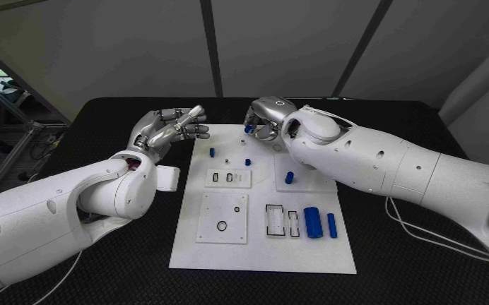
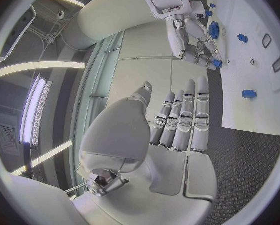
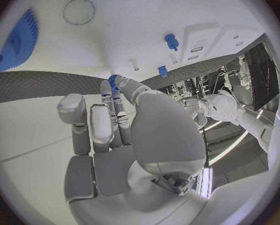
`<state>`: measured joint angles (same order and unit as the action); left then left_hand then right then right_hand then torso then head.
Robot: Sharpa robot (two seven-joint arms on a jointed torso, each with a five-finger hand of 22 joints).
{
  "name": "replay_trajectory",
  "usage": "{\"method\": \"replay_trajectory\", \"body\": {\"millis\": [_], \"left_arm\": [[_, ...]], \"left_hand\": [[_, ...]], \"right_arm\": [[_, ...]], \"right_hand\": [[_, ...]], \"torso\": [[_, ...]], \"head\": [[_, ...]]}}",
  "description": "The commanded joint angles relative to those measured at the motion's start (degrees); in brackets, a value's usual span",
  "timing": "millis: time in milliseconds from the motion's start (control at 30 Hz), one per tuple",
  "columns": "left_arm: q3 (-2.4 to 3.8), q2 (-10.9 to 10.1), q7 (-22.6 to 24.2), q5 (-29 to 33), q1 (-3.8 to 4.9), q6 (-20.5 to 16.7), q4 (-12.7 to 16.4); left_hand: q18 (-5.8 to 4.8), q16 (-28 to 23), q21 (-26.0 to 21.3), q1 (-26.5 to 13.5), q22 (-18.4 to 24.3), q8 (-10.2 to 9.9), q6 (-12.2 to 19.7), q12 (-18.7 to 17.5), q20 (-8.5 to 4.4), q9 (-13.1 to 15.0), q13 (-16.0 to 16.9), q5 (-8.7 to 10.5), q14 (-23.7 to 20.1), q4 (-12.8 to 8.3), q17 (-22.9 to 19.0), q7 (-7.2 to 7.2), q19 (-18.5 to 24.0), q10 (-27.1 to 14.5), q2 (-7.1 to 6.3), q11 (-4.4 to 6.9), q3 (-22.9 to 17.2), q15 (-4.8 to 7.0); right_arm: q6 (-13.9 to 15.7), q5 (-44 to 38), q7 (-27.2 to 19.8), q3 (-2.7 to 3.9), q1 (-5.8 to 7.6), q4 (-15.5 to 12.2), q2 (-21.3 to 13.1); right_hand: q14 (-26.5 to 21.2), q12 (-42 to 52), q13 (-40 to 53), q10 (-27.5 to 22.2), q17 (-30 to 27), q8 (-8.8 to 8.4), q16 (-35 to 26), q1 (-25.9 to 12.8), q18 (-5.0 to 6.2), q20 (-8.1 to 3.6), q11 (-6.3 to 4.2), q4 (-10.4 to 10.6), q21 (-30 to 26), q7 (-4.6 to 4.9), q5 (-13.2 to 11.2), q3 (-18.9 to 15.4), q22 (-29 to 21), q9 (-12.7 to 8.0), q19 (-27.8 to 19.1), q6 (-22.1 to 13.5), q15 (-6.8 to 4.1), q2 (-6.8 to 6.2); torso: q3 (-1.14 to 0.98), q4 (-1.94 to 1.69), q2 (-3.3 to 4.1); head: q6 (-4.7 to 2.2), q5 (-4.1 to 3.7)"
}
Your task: Assemble the parts on the task board
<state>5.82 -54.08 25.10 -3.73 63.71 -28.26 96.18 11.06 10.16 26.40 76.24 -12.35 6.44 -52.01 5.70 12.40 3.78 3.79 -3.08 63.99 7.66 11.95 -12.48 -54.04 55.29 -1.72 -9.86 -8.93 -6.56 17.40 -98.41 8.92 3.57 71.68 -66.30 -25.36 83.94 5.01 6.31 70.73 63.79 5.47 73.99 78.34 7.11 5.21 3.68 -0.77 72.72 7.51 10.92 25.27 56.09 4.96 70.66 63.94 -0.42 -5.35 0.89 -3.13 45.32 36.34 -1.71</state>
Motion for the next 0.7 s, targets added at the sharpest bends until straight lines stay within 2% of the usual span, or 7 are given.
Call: {"method": "replay_trajectory", "body": {"millis": [33,133,300,467,567,700], "left_arm": [[0.07,0.0,0.3,-0.4,0.15,0.5,0.2],[0.07,0.0,0.2,-0.4,0.18,0.6,0.2],[0.07,0.0,0.1,-0.4,0.21,0.8,0.2],[0.07,0.0,0.0,-0.4,0.23,0.9,0.1],[0.07,0.0,-0.1,-0.4,0.24,0.9,0.1],[0.07,0.0,-0.3,-0.4,0.27,1.1,0.1]], "left_hand": [[-0.86,-0.4,0.1,-0.5,0.0,-0.3,0.1,-0.3,0.03,0.0,0.0,-0.02,-0.2,-0.3,0.1,-0.35,0.5,-0.1,0.32,-0.20,0.0,-0.23],[-0.86,-0.4,0.1,-0.4,0.0,-0.3,0.1,-0.3,0.04,0.0,0.0,-0.02,-0.2,-0.4,0.1,-0.36,0.6,-0.1,0.32,-0.21,0.0,-0.23],[-0.86,-0.4,0.1,-0.4,0.0,-0.3,0.1,-0.3,0.04,0.0,0.0,-0.02,-0.2,-0.4,0.1,-0.36,0.6,-0.1,0.32,-0.21,0.0,-0.23],[-0.86,-0.4,0.1,-0.4,0.0,-0.3,0.1,-0.3,0.04,0.0,0.0,-0.02,-0.2,-0.4,0.1,-0.36,0.6,-0.1,0.32,-0.21,0.0,-0.23],[-0.86,-0.4,0.1,-0.4,0.0,-0.3,0.1,-0.3,0.04,0.0,0.0,-0.02,-0.2,-0.4,0.1,-0.36,0.6,-0.1,0.32,-0.21,0.0,-0.23],[-0.86,-0.5,0.1,-0.4,0.0,-0.4,0.1,-0.4,0.05,0.0,0.0,-0.01,-0.3,-0.4,0.1,-0.37,0.7,-0.1,0.31,-0.22,0.0,-0.25]], "right_arm": [[-1.2,0.0,0.2,0.02,0.16,0.3,0.3],[-1.5,0.0,0.4,0.02,0.17,0.6,0.6],[-1.9,0.0,0.6,0.02,0.18,1.2,1.1],[-2.6,-0.1,0.7,0.02,0.19,1.6,1.4],[-3.0,-0.1,0.8,0.01,0.20,1.8,1.5],[-3.4,-0.1,0.9,0.01,0.22,2.0,1.7]], "right_hand": [[2.6,-0.2,0.1,0.1,0.1,0.09,0.2,-0.1,-0.70,0.03,0.16,0.2,0.3,0.19,-0.2,0.1,0.1,0.0,0.3,0.3,-0.29,-0.56],[2.6,-0.3,0.0,-0.1,0.1,-0.01,0.3,-0.2,-0.69,0.06,0.22,0.3,0.3,0.23,-0.2,0.1,0.1,0.0,0.3,0.1,-0.24,-0.60],[2.6,-0.7,0.0,-0.6,0.2,-0.27,0.4,-0.4,-0.70,0.16,0.41,0.4,0.4,0.39,-0.2,0.1,0.2,0.0,0.1,-0.2,-0.09,-0.79],[2.4,-1.5,-0.4,-2.8,0.1,-1.18,0.6,-0.8,-0.68,0.53,1.13,0.7,0.5,0.95,-0.3,0.3,0.1,-0.3,-0.3,-1.7,0.54,-1.37],[2.3,-1.5,-0.8,-4.8,0.2,-1.96,0.7,-1.2,-0.62,0.89,1.66,0.9,0.4,1.44,-0.4,0.5,-0.1,-0.7,-0.7,-3.8,1.07,-1.91],[2.2,-1.4,-1.2,-7.0,0.4,-2.01,1.1,-1.4,-0.51,1.38,2.14,1.0,0.4,1.65,-0.7,0.7,-0.3,-1.1,-1.2,-6.6,1.50,-2.50]], "torso": [[0.00,0.06,0.00],[-0.04,0.07,0.02],[0.02,-0.02,-0.01],[-0.03,0.03,0.03],[0.00,0.07,0.01],[-0.01,0.06,0.04]], "head": [[0.17,0.00],[0.22,0.07],[0.36,0.03],[0.34,0.09],[0.40,0.08],[0.38,0.09]]}}
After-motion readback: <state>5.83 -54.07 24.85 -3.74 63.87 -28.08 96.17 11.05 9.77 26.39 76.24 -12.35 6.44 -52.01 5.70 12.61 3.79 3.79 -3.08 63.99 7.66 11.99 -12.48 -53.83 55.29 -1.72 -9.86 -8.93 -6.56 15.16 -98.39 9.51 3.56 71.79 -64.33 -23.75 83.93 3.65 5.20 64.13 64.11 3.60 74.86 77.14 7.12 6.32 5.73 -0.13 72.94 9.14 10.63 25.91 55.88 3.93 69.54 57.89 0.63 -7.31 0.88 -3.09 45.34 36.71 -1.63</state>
